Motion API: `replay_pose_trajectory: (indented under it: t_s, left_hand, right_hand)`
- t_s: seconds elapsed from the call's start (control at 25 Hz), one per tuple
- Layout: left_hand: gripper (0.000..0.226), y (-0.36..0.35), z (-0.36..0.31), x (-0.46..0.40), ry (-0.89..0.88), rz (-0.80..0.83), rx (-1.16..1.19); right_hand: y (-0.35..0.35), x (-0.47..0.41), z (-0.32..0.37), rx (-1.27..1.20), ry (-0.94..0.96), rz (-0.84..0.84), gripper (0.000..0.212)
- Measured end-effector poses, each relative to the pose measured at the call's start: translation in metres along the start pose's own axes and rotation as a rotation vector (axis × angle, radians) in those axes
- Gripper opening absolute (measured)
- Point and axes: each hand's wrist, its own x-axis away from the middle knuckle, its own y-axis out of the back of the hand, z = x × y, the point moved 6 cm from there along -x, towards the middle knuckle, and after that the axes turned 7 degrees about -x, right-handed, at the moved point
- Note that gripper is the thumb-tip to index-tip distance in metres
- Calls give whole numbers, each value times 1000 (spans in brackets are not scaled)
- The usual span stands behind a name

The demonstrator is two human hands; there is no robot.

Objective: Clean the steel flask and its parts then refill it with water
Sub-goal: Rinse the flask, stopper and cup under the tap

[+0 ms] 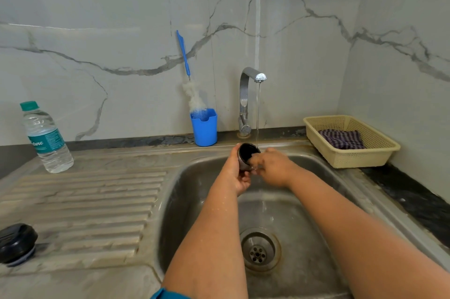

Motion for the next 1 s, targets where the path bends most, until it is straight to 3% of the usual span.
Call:
replay_pose_trajectory:
  t_s: [0.08, 0.16, 0.28, 0.36, 0.48, 0.68, 0.88, 1.0]
  left_hand:
    - [76, -1, 3, 0, 2, 41, -21]
    - [79, -7, 2, 5, -23, 115, -93]
    - [51, -15, -1, 8, -89, 212, 48]
    - [49, -17, -1, 8, -115, 252, 180]
    - [46, -19, 2, 6, -116, 284, 234]
    - [43, -18, 3, 6, -141, 241, 257]
    - [44, -13, 4, 7, -133, 209, 275]
    - [56, -8, 4, 8, -133, 193, 229]
  right_hand:
    - [4, -1, -3, -255, -36, -12, 17]
    - [15, 1, -10, -343, -77, -168, 19]
    - [18, 4, -11, -395, -121, -217, 18]
    - [17, 7, -11, -264, -174, -138, 21]
    - [21, 8, -5, 143, -201, -109, 35]
    - [19, 6, 1, -134, -240, -27, 34]
    - [14, 1, 0, 272, -207, -110, 38]
    - [6, 1, 1, 11, -164, -60, 27]
